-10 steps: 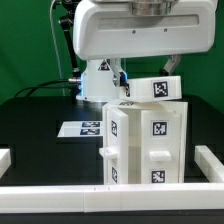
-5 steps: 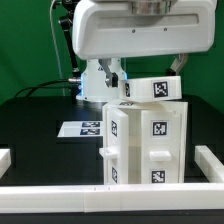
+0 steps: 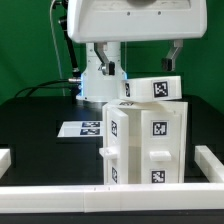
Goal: Assemble cabinet
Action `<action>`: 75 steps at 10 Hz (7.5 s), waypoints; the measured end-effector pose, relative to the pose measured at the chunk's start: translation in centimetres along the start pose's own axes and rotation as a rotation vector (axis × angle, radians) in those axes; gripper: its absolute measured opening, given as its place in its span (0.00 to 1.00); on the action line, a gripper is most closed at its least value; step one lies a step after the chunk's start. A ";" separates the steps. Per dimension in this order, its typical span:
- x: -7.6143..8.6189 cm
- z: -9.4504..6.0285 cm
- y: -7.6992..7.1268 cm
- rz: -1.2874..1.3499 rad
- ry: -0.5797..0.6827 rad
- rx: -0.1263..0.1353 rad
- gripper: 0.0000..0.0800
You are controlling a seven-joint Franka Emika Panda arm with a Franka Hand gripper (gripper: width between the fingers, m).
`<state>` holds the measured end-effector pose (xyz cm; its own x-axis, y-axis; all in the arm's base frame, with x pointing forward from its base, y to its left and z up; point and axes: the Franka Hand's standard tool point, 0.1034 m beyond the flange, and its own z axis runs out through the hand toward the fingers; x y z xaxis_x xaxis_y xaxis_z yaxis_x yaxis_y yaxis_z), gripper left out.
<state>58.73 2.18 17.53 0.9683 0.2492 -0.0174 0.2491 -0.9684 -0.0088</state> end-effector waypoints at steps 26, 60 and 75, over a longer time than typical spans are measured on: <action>0.1 2.3 -1.8 0.942 -0.038 0.002 0.70; 0.9 -0.1 -4.4 0.602 -0.004 0.055 1.00; 0.0 0.6 -3.8 -0.921 0.037 0.003 1.00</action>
Offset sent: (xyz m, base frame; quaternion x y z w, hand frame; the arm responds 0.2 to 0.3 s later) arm 0.0046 0.0088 -0.0039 -0.0011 -0.0156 -0.0002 0.9999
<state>57.76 5.86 16.99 0.3874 0.9214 0.0299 0.9219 -0.3875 -0.0054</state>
